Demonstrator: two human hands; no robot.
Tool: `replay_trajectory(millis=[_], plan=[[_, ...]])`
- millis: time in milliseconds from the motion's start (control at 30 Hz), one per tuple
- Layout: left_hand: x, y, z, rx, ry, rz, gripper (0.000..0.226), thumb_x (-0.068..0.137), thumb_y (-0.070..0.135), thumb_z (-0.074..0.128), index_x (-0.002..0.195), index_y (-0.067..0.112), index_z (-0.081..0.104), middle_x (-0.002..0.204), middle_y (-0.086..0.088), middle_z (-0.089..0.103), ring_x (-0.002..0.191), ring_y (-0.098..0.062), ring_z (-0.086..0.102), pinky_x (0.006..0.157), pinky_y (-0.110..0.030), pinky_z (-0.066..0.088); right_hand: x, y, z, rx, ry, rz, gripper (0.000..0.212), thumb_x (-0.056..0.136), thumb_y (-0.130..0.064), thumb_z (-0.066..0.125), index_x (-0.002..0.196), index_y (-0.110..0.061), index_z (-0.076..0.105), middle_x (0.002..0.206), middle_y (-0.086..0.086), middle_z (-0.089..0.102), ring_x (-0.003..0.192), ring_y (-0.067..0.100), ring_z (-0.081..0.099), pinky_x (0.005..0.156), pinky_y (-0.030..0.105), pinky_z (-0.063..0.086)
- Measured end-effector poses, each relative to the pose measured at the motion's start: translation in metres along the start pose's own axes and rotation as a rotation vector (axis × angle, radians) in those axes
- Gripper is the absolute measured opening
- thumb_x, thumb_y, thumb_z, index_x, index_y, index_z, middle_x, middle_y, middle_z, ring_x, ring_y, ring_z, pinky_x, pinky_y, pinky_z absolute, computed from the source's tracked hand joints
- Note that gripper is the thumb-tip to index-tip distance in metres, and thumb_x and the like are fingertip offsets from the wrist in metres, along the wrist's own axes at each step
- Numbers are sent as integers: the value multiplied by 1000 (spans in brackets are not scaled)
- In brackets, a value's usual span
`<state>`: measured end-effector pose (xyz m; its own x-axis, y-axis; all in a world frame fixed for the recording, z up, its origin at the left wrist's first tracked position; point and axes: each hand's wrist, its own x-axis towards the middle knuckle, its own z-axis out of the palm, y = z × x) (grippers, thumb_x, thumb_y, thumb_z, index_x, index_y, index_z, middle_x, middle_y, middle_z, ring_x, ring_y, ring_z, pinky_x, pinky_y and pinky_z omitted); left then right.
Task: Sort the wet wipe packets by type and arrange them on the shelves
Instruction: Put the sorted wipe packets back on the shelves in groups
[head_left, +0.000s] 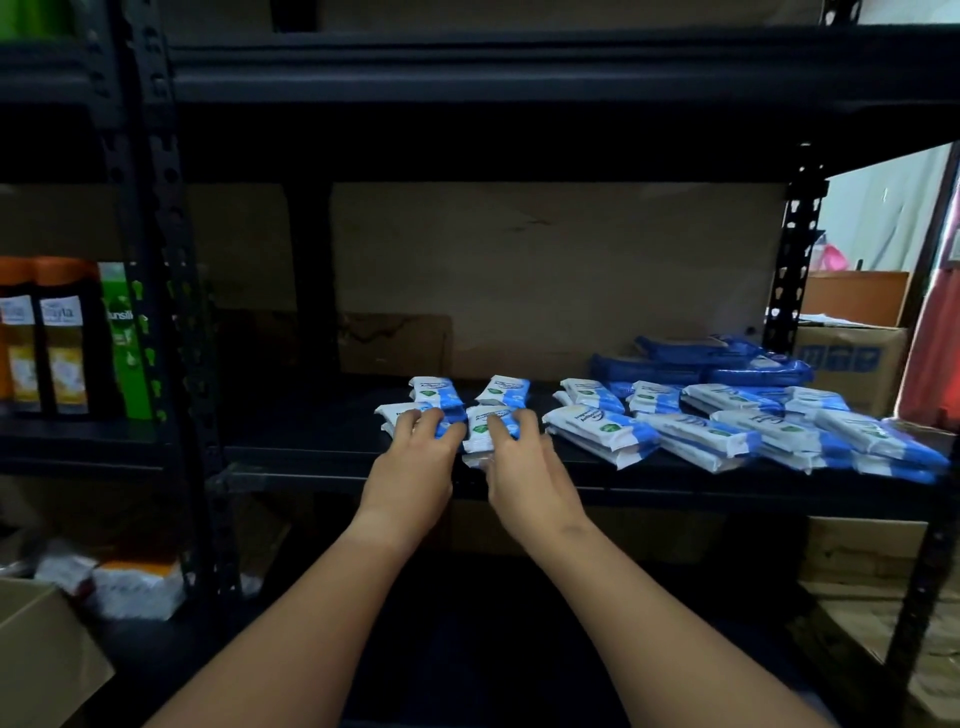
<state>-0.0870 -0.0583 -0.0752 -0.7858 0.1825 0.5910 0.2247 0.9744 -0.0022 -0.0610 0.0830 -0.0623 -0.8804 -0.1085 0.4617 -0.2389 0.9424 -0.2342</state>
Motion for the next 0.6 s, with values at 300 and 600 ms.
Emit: replay_trajectory(millis=[300,600], plan=[[1,0,-6,-16,-16,-18,63,96,25,52,154,28,27,154,-2,37,147,-27,22,113,-51,36,-2,6,-10,101,-95,-2,74,101,-27,59,160,-27,14,155,13,12,133,35,42,108,41,41],[31,63,-39,-75,272,5,62,82,21,57,143,22,47,132,-1,57,131,-28,44,118,-61,20,-15,51,-64,173,94,-7,47,98,-26,58,143,-20,47,136,3,39,111,24,56,97,38,48]])
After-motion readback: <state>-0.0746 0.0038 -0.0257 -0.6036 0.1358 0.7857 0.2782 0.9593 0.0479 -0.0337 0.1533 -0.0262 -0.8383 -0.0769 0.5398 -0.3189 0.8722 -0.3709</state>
